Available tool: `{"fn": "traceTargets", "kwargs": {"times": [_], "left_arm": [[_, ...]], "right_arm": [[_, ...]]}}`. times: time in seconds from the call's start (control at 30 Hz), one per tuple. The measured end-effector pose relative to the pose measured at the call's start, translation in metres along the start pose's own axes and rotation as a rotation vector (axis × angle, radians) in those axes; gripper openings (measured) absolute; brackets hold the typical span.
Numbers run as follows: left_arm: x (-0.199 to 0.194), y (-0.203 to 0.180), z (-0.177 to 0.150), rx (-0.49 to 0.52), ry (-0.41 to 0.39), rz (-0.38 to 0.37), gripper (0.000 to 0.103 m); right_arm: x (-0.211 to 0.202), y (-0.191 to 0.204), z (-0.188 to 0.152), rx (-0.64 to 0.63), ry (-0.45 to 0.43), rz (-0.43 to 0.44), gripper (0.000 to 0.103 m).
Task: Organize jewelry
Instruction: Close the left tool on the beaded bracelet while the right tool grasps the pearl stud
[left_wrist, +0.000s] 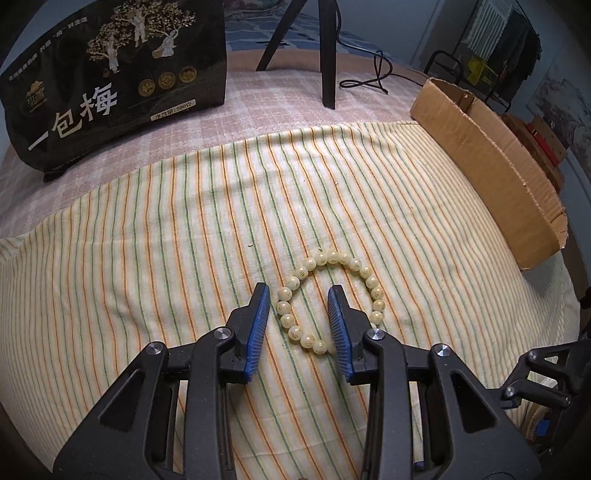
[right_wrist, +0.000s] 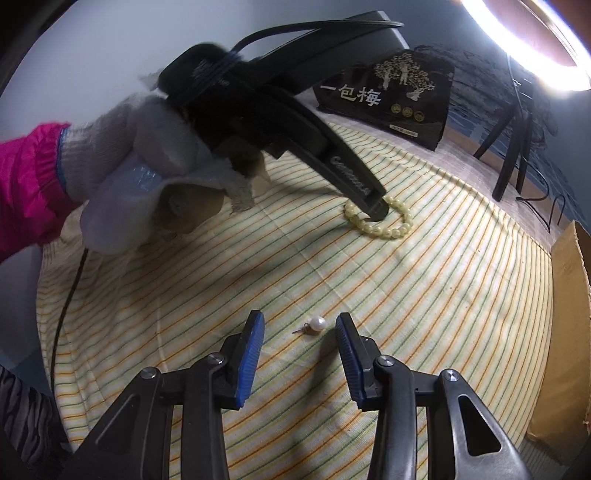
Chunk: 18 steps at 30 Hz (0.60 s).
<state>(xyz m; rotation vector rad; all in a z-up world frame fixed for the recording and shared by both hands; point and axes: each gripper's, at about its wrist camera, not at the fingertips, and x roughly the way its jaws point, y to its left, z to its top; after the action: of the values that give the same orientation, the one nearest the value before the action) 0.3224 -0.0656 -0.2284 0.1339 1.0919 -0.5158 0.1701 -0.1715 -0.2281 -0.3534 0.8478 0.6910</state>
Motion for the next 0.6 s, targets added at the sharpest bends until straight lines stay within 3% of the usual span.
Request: {"fn": "traceTargets", "kwargs": {"times": [0.3,0.5,0.6], "left_arm": [[0.0059,0.0021,-0.0014,0.008,-0.025,0.028,0.01],[0.0051,0.0005,-0.0025,0.011,-0.037,0.036,0.008],[0.0033,0.0005,-0.004,0.005,-0.041,0.037,0.007]], "right_arm": [[0.0029,0.0004,-0.0041,-0.013,-0.004,0.003,0.035],[-0.0011,0.002,-0.005,-0.017,-0.004,0.004,0.02],[-0.0017,0.0019,-0.0052,-0.016,-0.002,-0.001,0.018]]}}
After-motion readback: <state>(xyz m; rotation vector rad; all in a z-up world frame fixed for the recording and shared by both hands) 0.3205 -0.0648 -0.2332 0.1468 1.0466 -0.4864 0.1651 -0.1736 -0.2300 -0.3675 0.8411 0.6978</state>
